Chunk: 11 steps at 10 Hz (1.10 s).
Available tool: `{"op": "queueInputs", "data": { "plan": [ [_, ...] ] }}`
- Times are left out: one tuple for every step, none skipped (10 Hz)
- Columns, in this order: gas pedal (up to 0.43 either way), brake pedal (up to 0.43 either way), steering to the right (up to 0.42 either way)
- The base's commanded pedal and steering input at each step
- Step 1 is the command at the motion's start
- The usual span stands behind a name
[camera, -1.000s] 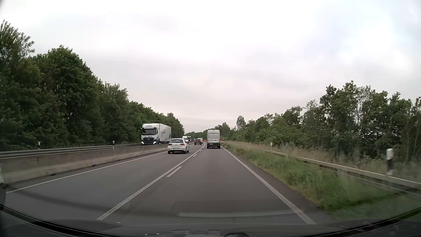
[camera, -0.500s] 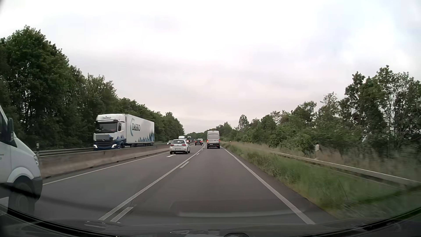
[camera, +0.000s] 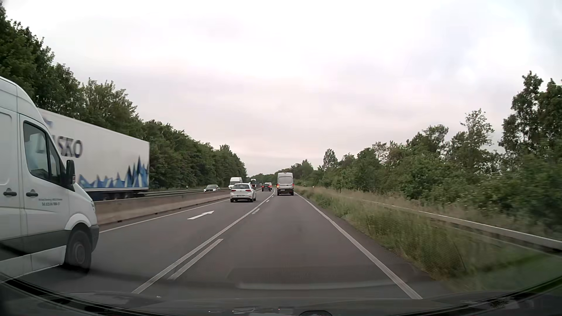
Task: Follow the waypoints while adhering to traffic rules and regulations
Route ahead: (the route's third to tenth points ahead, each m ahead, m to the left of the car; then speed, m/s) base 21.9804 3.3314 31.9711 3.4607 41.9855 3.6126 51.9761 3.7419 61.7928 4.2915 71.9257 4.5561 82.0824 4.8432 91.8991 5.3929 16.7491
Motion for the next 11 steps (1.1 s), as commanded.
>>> {"op": "queueInputs", "data": {
  "plan": [
    [0.169, 0.000, -0.004],
    [0.169, 0.000, -0.004],
    [0.177, 0.000, -0.004],
    [0.189, 0.000, -0.004],
    [0.197, 0.000, -0.004],
    [0.220, 0.000, -0.004],
    [0.220, 0.000, -0.004],
    [0.220, 0.000, -0.004],
    [0.220, 0.000, -0.004],
    [0.220, 0.000, -0.004],
    [0.220, 0.000, -0.004]
  ]
}}
